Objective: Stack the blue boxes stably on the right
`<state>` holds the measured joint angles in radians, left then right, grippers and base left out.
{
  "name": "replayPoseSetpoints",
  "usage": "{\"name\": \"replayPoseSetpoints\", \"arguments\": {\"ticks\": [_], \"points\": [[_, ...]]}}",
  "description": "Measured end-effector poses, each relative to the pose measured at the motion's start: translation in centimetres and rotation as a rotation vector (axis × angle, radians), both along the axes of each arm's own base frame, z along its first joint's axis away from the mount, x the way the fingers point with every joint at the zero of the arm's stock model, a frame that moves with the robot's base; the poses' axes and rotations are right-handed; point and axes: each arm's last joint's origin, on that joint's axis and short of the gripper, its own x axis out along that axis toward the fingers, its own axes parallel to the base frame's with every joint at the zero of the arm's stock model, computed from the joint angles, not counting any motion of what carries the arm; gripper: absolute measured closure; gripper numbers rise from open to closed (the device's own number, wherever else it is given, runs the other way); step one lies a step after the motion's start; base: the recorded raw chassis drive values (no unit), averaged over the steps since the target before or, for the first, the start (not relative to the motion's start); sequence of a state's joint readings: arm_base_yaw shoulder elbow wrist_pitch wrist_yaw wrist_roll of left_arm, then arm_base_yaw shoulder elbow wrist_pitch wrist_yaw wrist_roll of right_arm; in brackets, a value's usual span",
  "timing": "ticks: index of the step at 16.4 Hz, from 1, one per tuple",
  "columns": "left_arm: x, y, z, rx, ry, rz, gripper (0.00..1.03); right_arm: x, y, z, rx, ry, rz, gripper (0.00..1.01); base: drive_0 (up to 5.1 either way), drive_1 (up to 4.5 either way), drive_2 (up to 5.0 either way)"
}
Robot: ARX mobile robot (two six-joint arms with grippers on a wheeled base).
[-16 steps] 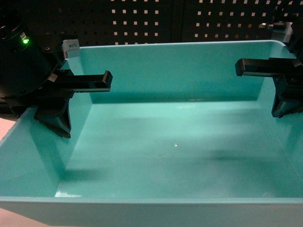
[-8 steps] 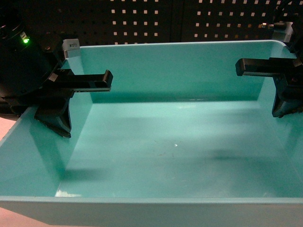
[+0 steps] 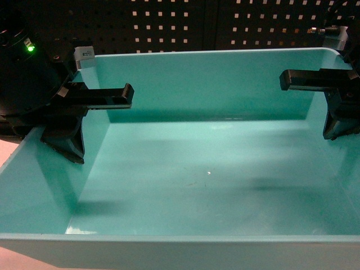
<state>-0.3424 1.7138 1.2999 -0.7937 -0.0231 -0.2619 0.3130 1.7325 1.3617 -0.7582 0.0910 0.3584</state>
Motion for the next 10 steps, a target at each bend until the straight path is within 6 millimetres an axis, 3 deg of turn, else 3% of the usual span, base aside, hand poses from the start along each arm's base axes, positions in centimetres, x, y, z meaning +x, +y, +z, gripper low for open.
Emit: {"name": "replayPoseSetpoints", "arguments": {"ticks": [6,10], "points": [[0.00,0.01,0.00,0.002,0.000,0.001,1.01,0.00,0.02,0.00,0.001,-0.001,0.001,0.93,-1.5,-1.54,-1.5],[-0.01,-0.02,0.00,0.001,0.000,0.000,1.01,0.01,0.01,0.01,0.001,-0.001,0.000,0.93,2.7,-5.97,-1.6]]}}
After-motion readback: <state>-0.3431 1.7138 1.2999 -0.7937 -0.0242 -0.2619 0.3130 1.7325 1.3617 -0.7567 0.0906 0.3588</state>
